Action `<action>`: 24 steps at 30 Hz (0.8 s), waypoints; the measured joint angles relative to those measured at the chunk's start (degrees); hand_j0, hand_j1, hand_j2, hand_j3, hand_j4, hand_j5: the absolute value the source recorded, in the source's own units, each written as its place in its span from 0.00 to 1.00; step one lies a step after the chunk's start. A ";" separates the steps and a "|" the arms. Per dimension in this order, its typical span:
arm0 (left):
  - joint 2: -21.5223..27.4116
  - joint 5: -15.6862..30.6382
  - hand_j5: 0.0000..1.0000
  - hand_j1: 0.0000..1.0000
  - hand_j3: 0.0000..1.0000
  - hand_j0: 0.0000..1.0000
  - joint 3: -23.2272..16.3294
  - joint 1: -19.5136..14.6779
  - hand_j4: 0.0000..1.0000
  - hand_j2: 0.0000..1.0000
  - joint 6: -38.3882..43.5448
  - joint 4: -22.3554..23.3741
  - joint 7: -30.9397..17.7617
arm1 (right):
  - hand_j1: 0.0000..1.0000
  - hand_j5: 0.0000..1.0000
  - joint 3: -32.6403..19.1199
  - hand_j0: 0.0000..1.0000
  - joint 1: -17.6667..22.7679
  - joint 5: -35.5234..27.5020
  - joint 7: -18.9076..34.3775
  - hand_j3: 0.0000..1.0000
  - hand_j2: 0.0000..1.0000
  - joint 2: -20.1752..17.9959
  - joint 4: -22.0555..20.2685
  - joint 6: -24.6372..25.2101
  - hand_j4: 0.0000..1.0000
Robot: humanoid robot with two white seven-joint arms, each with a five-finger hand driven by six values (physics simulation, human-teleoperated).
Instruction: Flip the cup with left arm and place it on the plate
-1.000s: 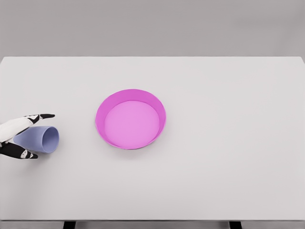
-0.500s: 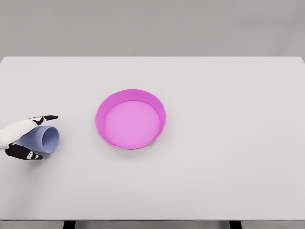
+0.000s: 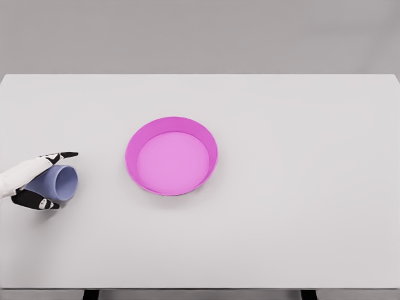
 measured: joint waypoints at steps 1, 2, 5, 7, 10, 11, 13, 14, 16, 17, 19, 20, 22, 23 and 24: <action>-0.02 -0.06 1.00 1.00 1.00 1.00 0.08 0.09 1.00 1.00 0.02 0.00 0.01 | 1.00 1.00 0.00 1.00 0.00 0.00 0.00 1.00 1.00 0.00 0.00 0.00 1.00; -0.06 -0.10 1.00 1.00 1.00 1.00 0.09 0.09 1.00 1.00 0.04 0.00 -0.01 | 1.00 1.00 0.00 1.00 0.00 0.00 0.00 1.00 1.00 0.00 0.01 0.00 1.00; -0.02 -0.21 0.94 0.94 0.94 0.94 0.00 0.08 0.94 0.94 0.71 -0.13 0.20 | 1.00 1.00 0.00 1.00 0.00 0.00 0.00 1.00 1.00 0.00 0.01 0.00 1.00; 0.03 -0.21 0.92 0.92 0.92 0.92 -0.02 0.08 0.92 0.92 1.15 -0.30 0.32 | 1.00 1.00 0.00 1.00 0.00 0.00 0.00 1.00 1.00 0.00 0.00 0.00 1.00; -0.01 -0.22 0.89 0.89 0.89 0.89 -0.24 0.08 0.89 0.89 1.46 -0.35 0.42 | 1.00 1.00 0.00 1.00 0.00 0.00 0.00 1.00 1.00 0.00 0.00 0.00 1.00; -0.01 -0.20 0.80 0.80 0.80 0.80 -0.25 0.08 0.80 0.80 1.52 -0.37 0.46 | 1.00 1.00 0.00 1.00 0.00 0.00 0.00 1.00 1.00 0.00 0.00 0.00 1.00; 0.03 -0.12 0.74 0.74 0.74 0.74 -0.24 0.08 0.74 0.74 1.58 -0.42 0.49 | 1.00 1.00 0.01 1.00 0.00 0.00 0.00 1.00 1.00 0.00 0.00 0.00 1.00; 0.05 -0.05 0.74 0.74 0.74 0.74 -0.23 0.08 0.74 0.74 1.60 -0.43 0.50 | 1.00 1.00 0.01 1.00 0.00 0.00 0.00 1.00 1.00 0.00 0.01 0.00 1.00; 0.07 0.08 0.74 0.74 0.74 0.74 -0.24 0.08 0.74 0.74 1.60 -0.41 0.56 | 1.00 1.00 0.01 1.00 0.00 0.00 0.00 1.00 1.00 0.00 0.00 0.00 1.00; 0.10 0.15 0.74 0.74 0.74 0.74 -0.19 0.08 0.74 0.74 1.57 -0.39 0.38 | 1.00 1.00 0.01 1.00 0.00 0.00 0.00 1.00 1.00 0.00 0.01 0.00 1.00; 0.10 0.42 0.74 0.74 0.74 0.74 -0.19 0.00 0.74 0.74 1.55 -0.34 0.24 | 1.00 1.00 0.00 1.00 0.00 0.00 0.00 1.00 1.00 0.00 0.01 0.00 1.00; 0.07 0.62 0.74 0.74 0.74 0.74 -0.18 -0.01 0.74 0.74 1.56 -0.30 0.29 | 1.00 1.00 0.01 1.00 0.00 0.00 0.00 1.00 1.00 0.00 0.01 0.00 1.00; 0.03 1.12 0.74 0.74 0.74 0.74 -0.16 0.00 0.74 0.74 1.44 -0.22 0.35 | 1.00 1.00 0.01 1.00 0.00 0.00 0.00 1.00 1.00 0.00 0.00 0.00 1.00; 0.01 1.66 0.74 0.74 0.74 0.74 -0.14 0.00 0.74 0.74 1.33 -0.17 0.34 | 1.00 1.00 0.01 1.00 0.00 0.00 0.00 1.00 1.00 0.00 0.01 0.00 1.00; -0.02 2.36 0.74 0.74 0.74 0.74 -0.16 -0.09 0.74 0.74 1.22 -0.13 0.26 | 1.00 1.00 0.00 1.00 0.00 0.00 0.00 1.00 1.00 0.00 0.01 0.00 1.00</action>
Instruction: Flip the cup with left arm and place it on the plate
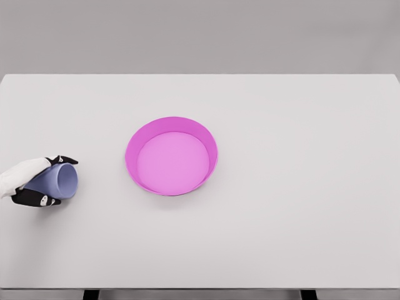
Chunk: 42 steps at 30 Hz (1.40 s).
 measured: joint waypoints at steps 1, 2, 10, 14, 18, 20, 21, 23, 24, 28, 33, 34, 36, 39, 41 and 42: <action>-0.07 0.92 0.75 0.75 0.75 0.75 -0.13 -0.35 0.75 0.75 -0.11 0.01 -0.06 | 1.00 1.00 0.00 1.00 0.00 0.00 0.00 1.00 1.00 0.00 0.00 0.00 1.00; -0.15 1.95 0.75 0.75 0.75 0.75 -0.26 -0.52 0.75 0.75 -0.20 0.02 -0.11 | 1.00 1.00 0.00 1.00 0.00 0.00 0.00 1.00 1.00 0.00 0.00 0.00 1.00; -1.68 11.36 0.75 0.75 0.75 0.75 0.69 -0.70 0.75 0.75 -2.43 0.08 -0.34 | 1.00 1.00 -0.01 1.00 0.00 0.00 0.00 1.00 1.00 0.00 -0.01 0.00 1.00; -2.69 17.22 0.76 0.76 0.76 0.76 2.14 -1.31 0.76 0.76 -3.77 0.11 -0.30 | 1.00 1.00 0.00 1.00 0.00 0.00 0.00 1.00 1.00 0.00 0.00 0.00 1.00; -5.34 23.24 0.76 0.76 0.76 0.76 4.67 -1.75 0.76 0.76 -4.44 0.12 -0.28 | 1.00 1.00 0.01 1.00 0.00 0.00 0.00 1.00 1.00 0.00 0.01 0.00 1.00; -7.17 25.53 0.76 0.76 0.76 0.76 6.08 -2.02 0.76 0.76 -4.55 0.14 -0.27 | 1.00 1.00 0.01 1.00 0.00 0.00 0.00 1.00 1.00 0.00 0.00 0.00 1.00; -8.30 26.30 0.76 0.76 0.76 0.76 6.63 -2.28 0.76 0.76 -4.56 0.19 -0.26 | 1.00 1.00 0.00 1.00 0.00 0.00 0.00 1.00 1.00 0.00 0.00 0.00 1.00; -10.53 27.35 0.76 0.76 0.76 0.76 7.33 -2.81 0.76 0.76 -4.55 0.30 -0.26 | 1.00 1.00 0.00 1.00 0.00 0.00 0.00 1.00 1.00 0.00 0.00 0.00 1.00; -11.65 27.84 0.76 0.76 0.76 0.76 7.55 -3.60 0.76 0.76 -4.53 0.34 -0.26 | 1.00 1.00 0.00 1.00 0.00 0.00 0.00 1.00 1.00 0.00 0.00 0.00 1.00; -15.63 29.15 0.76 0.76 0.76 0.76 7.96 -4.83 0.76 0.76 -4.49 0.68 -0.24 | 1.00 1.00 0.00 1.00 0.00 0.00 0.00 1.00 1.00 0.00 -0.02 0.00 1.00; -19.65 30.08 0.76 0.76 0.76 0.76 8.12 -5.71 0.76 0.76 -4.17 1.49 -0.23 | 1.00 1.00 0.01 1.00 0.00 0.00 0.00 1.00 1.00 0.00 0.00 0.00 1.00; -20.37 30.15 0.76 0.76 0.76 0.76 8.13 -5.71 0.76 0.76 -4.16 1.61 -0.23 | 1.00 1.00 0.01 1.00 0.00 0.00 0.00 1.00 1.00 0.00 0.00 0.00 1.00; -21.82 30.57 0.76 0.76 0.76 0.76 8.15 -6.24 0.76 0.76 -4.14 1.75 -0.23 | 1.00 1.00 0.01 1.00 0.00 0.00 0.00 1.00 1.00 0.00 0.01 0.00 1.00; -24.02 31.17 0.76 0.76 0.76 0.76 8.16 -6.68 0.76 0.76 -4.13 1.85 -0.24 | 1.00 1.00 0.01 1.00 0.00 0.00 0.00 1.00 1.00 0.00 0.00 0.00 1.00; -25.33 31.32 0.77 0.77 0.77 0.77 8.15 -6.94 0.77 0.77 -4.13 1.87 -0.27 | 1.00 1.00 0.01 1.00 0.00 0.00 0.00 1.00 1.00 0.00 0.00 0.00 1.00; -25.85 31.37 0.77 0.77 0.77 0.77 8.14 -6.94 0.77 0.77 -4.12 1.88 -0.28 | 1.00 1.00 0.00 1.00 0.00 0.00 0.00 1.00 1.00 0.00 0.00 0.00 1.00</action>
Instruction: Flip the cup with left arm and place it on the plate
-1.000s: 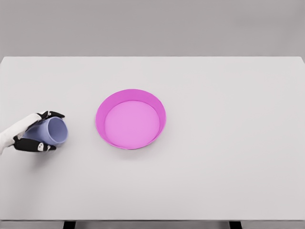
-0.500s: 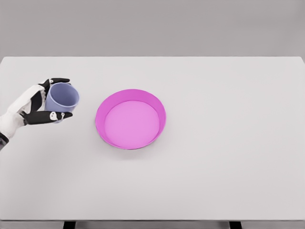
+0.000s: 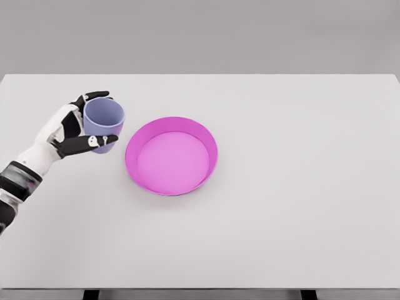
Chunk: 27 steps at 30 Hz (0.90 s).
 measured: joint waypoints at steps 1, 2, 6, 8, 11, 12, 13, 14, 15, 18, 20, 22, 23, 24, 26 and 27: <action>-0.49 0.03 0.77 0.77 0.77 0.77 0.00 -0.17 0.77 0.77 0.00 0.01 0.00 | 1.00 1.00 0.00 1.00 0.00 0.00 0.00 1.00 1.00 0.00 0.00 0.00 1.00; -1.00 0.06 0.77 0.77 0.77 0.77 0.01 -0.18 0.77 0.77 0.00 0.04 -0.01 | 1.00 1.00 -0.01 1.00 0.00 0.00 0.00 1.00 1.00 0.00 0.00 0.00 1.00; -2.89 0.10 0.78 0.78 0.78 0.78 -0.02 -0.26 0.78 0.78 0.00 0.08 -0.03 | 1.00 1.00 0.01 1.00 0.00 0.00 0.00 1.00 1.00 0.00 0.00 0.00 1.00; -3.85 0.11 0.78 0.78 0.78 0.78 -0.03 -0.53 0.78 0.78 0.00 0.09 -0.03 | 1.00 1.00 0.00 1.00 0.00 0.00 0.00 1.00 1.00 0.00 0.00 0.00 1.00; -5.55 0.08 0.78 0.78 0.78 0.78 -0.08 -1.05 0.78 0.78 0.03 0.10 -0.03 | 1.00 1.00 -0.01 1.00 0.00 0.00 0.00 1.00 1.00 0.00 0.01 0.00 1.00; -6.07 0.07 0.78 0.78 0.78 0.78 -0.12 -1.41 0.78 0.78 0.05 0.13 -0.03 | 1.00 1.00 -0.01 1.00 0.00 0.00 0.00 1.00 1.00 0.00 0.01 0.00 1.00; -6.65 0.04 0.78 0.78 0.78 0.78 -0.18 -1.58 0.78 0.78 0.05 0.25 -0.03 | 1.00 1.00 0.00 1.00 0.00 0.00 0.00 1.00 1.00 0.00 0.01 0.00 1.00; -7.18 0.01 0.78 0.78 0.78 0.78 -0.27 -1.76 0.78 0.78 0.04 0.46 -0.03 | 1.00 1.00 0.00 1.00 0.00 0.00 0.00 1.00 1.00 0.00 0.01 0.00 1.00; -7.73 -0.01 0.78 0.78 0.78 0.78 -0.36 -1.76 0.78 0.78 0.03 0.67 -0.03 | 1.00 1.00 -0.01 1.00 0.00 0.00 0.00 1.00 1.00 0.00 0.01 0.00 1.00; -8.90 -0.05 0.78 0.78 0.78 0.78 -0.58 -2.11 0.78 0.78 -0.02 1.04 -0.03 | 1.00 1.00 0.01 1.00 0.00 0.00 0.00 1.00 1.00 0.00 0.00 0.00 1.00; -10.00 -0.10 0.78 0.78 0.78 0.78 -0.76 -2.63 0.78 0.78 -0.07 1.53 -0.06 | 1.00 1.00 0.00 1.00 0.00 0.00 0.00 1.00 1.00 0.00 0.01 0.00 1.00; -11.11 -0.22 0.78 0.78 0.78 0.78 -1.10 -3.08 0.78 0.78 -0.12 2.37 -0.09 | 1.00 1.00 -0.01 1.00 0.00 0.00 0.00 1.00 1.00 0.00 0.00 0.00 1.00; -11.63 -0.29 0.78 0.78 0.78 0.78 -1.24 -3.16 0.78 0.78 -0.13 2.83 -0.09 | 1.00 1.00 0.00 1.00 0.00 0.00 0.00 1.00 1.00 0.00 0.00 0.00 1.00; -12.25 -0.36 0.78 0.78 0.78 0.78 -1.43 -3.69 0.78 0.78 -0.17 3.38 -0.10 | 1.00 1.00 0.00 1.00 0.00 0.00 0.00 1.00 1.00 0.00 0.01 0.00 1.00; -13.31 -0.46 0.78 0.78 0.78 0.78 -1.98 -4.39 0.78 0.78 -0.27 4.47 -0.14 | 1.00 1.00 0.01 1.00 0.00 0.00 0.00 1.00 1.00 0.00 0.01 0.00 1.00; -13.69 -0.50 0.78 0.78 0.78 0.78 -2.30 -4.74 0.78 0.78 -0.33 4.99 -0.16 | 1.00 1.00 0.00 1.00 0.00 0.00 0.00 1.00 1.00 0.00 0.01 0.00 1.00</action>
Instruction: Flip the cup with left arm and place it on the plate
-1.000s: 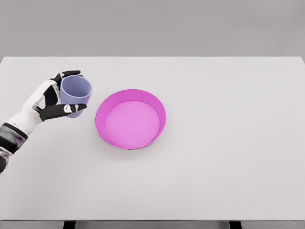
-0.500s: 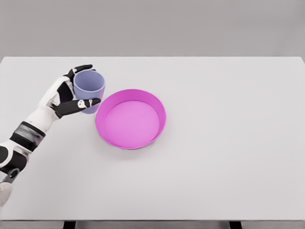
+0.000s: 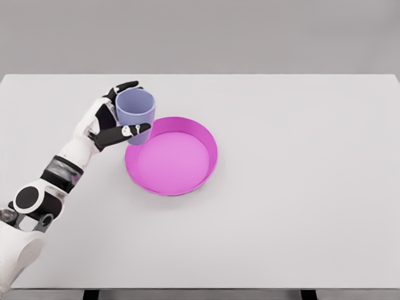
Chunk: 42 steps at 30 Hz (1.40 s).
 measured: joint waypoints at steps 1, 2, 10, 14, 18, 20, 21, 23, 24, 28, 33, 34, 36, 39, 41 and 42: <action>-0.55 -0.04 0.79 0.79 0.79 0.79 -0.26 -0.18 0.79 0.79 -0.05 0.56 -0.04 | 1.00 1.00 0.00 1.00 0.00 0.00 0.00 1.00 1.00 0.00 0.00 0.00 1.00; -1.07 -0.08 0.79 0.79 0.79 0.79 -0.50 -0.35 0.79 0.79 -0.09 1.11 -0.06 | 1.00 1.00 0.00 1.00 0.00 0.00 0.00 1.00 1.00 0.00 0.00 0.00 1.00; -4.45 0.02 0.81 0.81 0.81 0.81 -2.54 -2.37 0.81 0.81 -0.25 4.21 -0.98 | 1.00 1.00 0.01 1.00 0.00 0.00 0.00 1.00 1.00 0.00 0.00 0.00 1.00; -5.73 -0.06 0.81 0.81 0.81 0.81 -3.89 -2.46 0.81 0.81 -0.32 5.32 -1.13 | 1.00 1.00 0.01 1.00 0.00 0.00 0.00 1.00 1.00 0.00 -0.01 0.00 1.00; -6.65 -0.09 0.82 0.82 0.82 0.82 -4.71 -2.46 0.82 0.82 -0.45 5.96 -1.17 | 1.00 1.00 0.00 1.00 0.00 0.00 0.00 1.00 1.00 0.00 0.00 0.00 1.00; -7.03 -0.09 0.82 0.82 0.82 0.82 -5.05 -2.46 0.82 0.82 -0.54 6.51 -1.18 | 1.00 1.00 0.01 1.00 0.00 0.00 0.00 1.00 1.00 0.00 0.00 0.00 1.00; -7.25 -0.09 0.82 0.82 0.82 0.82 -5.18 -2.55 0.82 0.82 -0.57 6.88 -1.18 | 1.00 1.00 0.01 1.00 0.00 0.00 0.00 1.00 1.00 0.00 0.00 0.00 1.00; -7.75 -0.09 0.82 0.82 0.82 0.82 -5.40 -2.55 0.82 0.82 -0.60 7.64 -1.18 | 1.00 1.00 0.00 1.00 0.00 0.00 0.00 1.00 1.00 0.00 0.00 0.00 1.00; -7.98 -0.09 0.83 0.83 0.83 0.83 -5.48 -2.64 0.83 0.83 -0.61 7.98 -1.18 | 1.00 1.00 0.00 1.00 0.00 0.00 0.00 1.00 1.00 0.00 0.00 0.00 1.00; -8.77 -0.12 0.84 0.84 0.84 0.84 -5.72 -3.17 0.84 0.84 -0.64 9.33 -1.18 | 1.00 1.00 0.00 1.00 0.00 0.00 0.00 1.00 1.00 0.00 -0.01 0.00 1.00; -9.08 -0.19 0.90 0.90 0.90 0.90 -5.77 -3.17 0.90 0.90 -0.73 10.07 -1.18 | 1.00 1.00 -0.01 1.00 0.00 0.00 0.00 1.00 1.00 0.00 -0.01 -0.01 1.00; -9.10 -0.19 0.90 0.90 0.90 0.90 -5.76 -3.25 0.90 0.90 -0.73 10.12 -1.18 | 1.00 1.00 -0.01 1.00 0.00 0.00 0.00 1.00 1.00 0.00 -0.02 -0.01 1.00; -9.23 -0.15 0.90 0.90 0.90 0.90 -5.73 -3.25 0.90 0.90 -0.79 10.15 -1.18 | 1.00 1.00 0.00 1.00 0.00 0.00 0.00 1.00 1.00 0.00 -0.02 0.00 1.00; -9.56 -0.06 0.92 0.92 0.92 0.92 -5.59 -3.25 0.92 0.92 -0.97 10.19 -1.18 | 1.00 1.00 0.01 1.00 0.00 0.00 0.00 1.00 1.00 0.00 -0.02 0.00 1.00; -9.66 -0.02 1.00 1.00 1.00 1.00 -5.54 -3.25 1.00 1.00 -1.02 10.17 -1.18 | 1.00 1.00 0.01 1.00 0.00 0.00 0.00 1.00 1.00 0.00 -0.01 0.00 1.00; -9.67 -0.01 1.00 1.00 1.00 1.00 -5.53 -3.25 1.00 1.00 -1.04 10.12 -1.18 | 1.00 1.00 0.01 1.00 0.00 0.00 0.00 1.00 1.00 0.00 -0.02 0.00 1.00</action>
